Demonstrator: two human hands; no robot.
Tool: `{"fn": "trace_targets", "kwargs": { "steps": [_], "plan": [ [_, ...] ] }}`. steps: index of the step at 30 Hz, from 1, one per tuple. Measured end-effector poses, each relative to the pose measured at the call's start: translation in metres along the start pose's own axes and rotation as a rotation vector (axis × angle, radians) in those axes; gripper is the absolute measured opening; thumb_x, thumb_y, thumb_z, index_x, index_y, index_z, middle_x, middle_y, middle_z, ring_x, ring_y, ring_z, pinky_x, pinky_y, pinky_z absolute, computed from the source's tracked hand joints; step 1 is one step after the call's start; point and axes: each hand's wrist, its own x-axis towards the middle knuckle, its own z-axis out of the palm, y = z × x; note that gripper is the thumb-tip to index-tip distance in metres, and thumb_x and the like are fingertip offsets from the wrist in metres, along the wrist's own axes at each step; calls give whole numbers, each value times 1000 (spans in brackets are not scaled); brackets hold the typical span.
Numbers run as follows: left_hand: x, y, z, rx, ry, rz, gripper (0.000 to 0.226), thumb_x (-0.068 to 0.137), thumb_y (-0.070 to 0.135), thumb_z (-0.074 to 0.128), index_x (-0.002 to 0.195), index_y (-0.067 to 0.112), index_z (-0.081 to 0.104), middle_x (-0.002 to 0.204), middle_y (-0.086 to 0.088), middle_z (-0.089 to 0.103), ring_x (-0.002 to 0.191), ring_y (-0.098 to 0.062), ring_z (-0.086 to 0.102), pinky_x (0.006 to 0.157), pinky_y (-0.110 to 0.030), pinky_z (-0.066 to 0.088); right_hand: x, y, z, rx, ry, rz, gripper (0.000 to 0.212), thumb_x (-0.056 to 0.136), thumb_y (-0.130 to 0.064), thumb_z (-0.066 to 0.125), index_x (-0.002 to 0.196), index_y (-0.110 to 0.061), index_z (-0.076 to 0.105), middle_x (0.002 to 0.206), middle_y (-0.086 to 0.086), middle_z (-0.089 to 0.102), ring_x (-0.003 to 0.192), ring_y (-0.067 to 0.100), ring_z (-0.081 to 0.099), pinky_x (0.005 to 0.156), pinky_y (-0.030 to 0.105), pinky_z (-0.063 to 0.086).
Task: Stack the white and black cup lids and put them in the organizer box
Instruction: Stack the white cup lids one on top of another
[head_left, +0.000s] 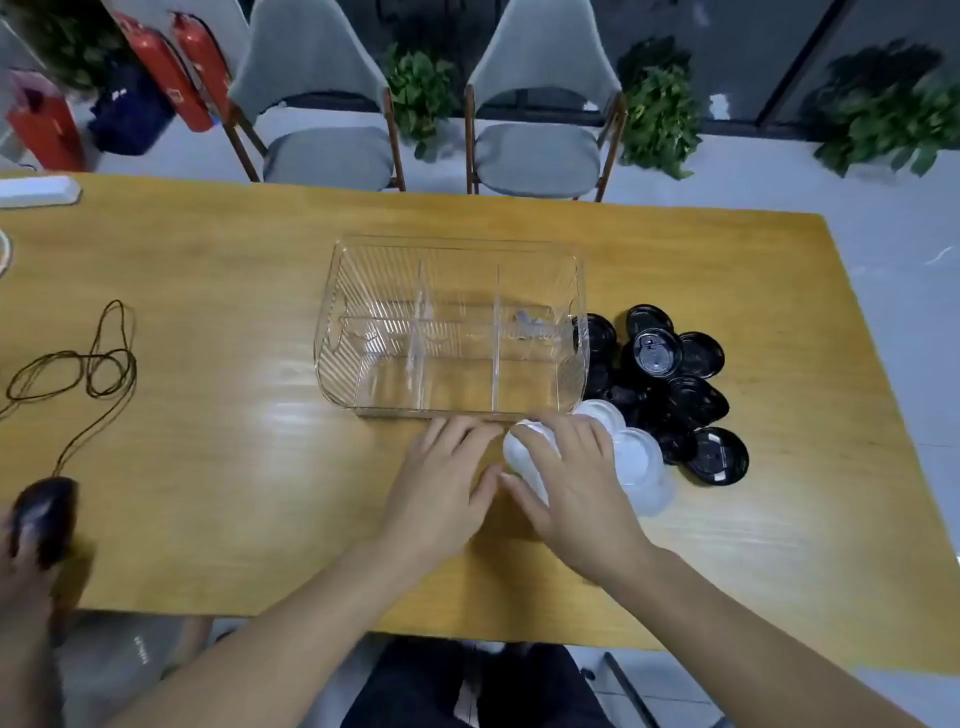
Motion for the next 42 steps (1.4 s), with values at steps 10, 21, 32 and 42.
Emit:
{"fn": "trace_targets", "kwargs": {
  "steps": [10,21,32,42],
  "plan": [
    [-9,-66,92,-108,144,61,42,106,35,67,145,20,70,144,11,63,133,-19,58,117,-37,47,-17,25,57,-147,200,5,54,98,-52,75,137,-14,75,146,7,66,132,39,62,114,55,43],
    [-3,-85,132,30,242,151,52,99,55,61,140,24,73,137,9,63,133,-23,56,116,-45,51,-20,45,78,12,345,-43,54,97,-42,85,142,-17,70,141,-1,68,127,26,64,106,46,54],
    [-12,-77,129,-2,245,138,39,106,48,74,140,29,74,138,13,64,138,-13,49,119,-35,45,-41,47,88,-66,411,-31,22,91,-23,90,89,-11,72,115,3,74,96,32,73,78,46,58],
    [-32,-52,106,-378,473,229,61,95,17,91,149,31,68,134,15,74,128,-7,69,115,-38,54,-56,9,51,255,480,24,20,105,-35,78,99,-17,75,88,-5,73,86,16,66,79,34,50]
  ]
}}
